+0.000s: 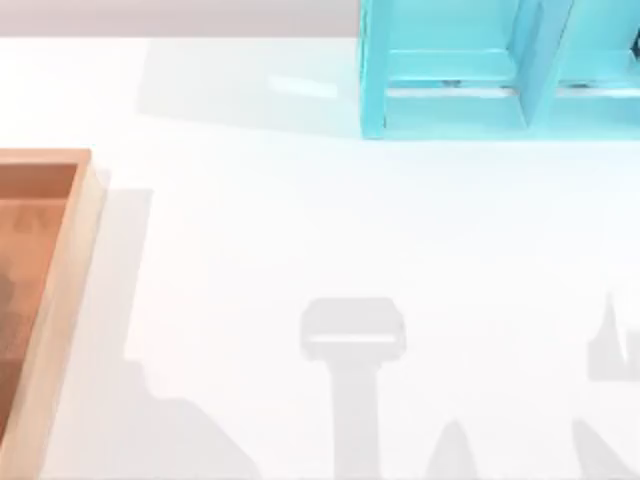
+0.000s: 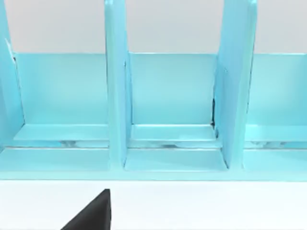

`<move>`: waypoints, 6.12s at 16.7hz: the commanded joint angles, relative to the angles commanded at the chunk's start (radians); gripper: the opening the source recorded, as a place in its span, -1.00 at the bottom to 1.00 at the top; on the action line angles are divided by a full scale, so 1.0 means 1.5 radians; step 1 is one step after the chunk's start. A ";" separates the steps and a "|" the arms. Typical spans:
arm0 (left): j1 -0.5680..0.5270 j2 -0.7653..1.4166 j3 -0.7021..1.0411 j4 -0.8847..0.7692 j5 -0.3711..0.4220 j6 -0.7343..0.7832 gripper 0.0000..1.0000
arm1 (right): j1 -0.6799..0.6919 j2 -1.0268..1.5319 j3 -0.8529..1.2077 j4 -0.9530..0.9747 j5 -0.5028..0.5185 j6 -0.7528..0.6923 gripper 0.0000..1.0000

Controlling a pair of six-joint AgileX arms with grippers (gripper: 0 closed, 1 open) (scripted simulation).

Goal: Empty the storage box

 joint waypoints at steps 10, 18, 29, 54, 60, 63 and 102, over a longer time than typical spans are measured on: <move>0.000 0.000 0.000 0.000 0.000 0.000 -1.00 | 0.000 0.000 0.000 0.000 0.000 0.000 1.00; 0.000 -0.005 0.019 -0.023 0.001 -0.001 -1.00 | 0.000 0.000 0.000 0.000 0.000 0.000 1.00; -0.004 -0.072 0.252 -0.325 0.000 -0.004 -1.00 | 0.000 0.000 0.000 0.000 0.000 0.000 1.00; -0.649 0.355 0.615 -0.260 -0.002 -0.643 -1.00 | 0.000 0.000 0.000 0.000 0.000 0.000 1.00; -0.654 0.358 0.614 -0.257 -0.001 -0.650 -1.00 | 0.000 0.000 0.000 0.000 0.000 0.000 1.00; -0.654 0.367 0.582 -0.210 -0.002 -0.650 -1.00 | 0.000 0.000 0.000 0.000 0.000 0.000 1.00; -0.657 0.354 0.700 -0.344 -0.002 -0.651 1.00 | 0.000 0.000 0.000 0.000 0.000 0.000 1.00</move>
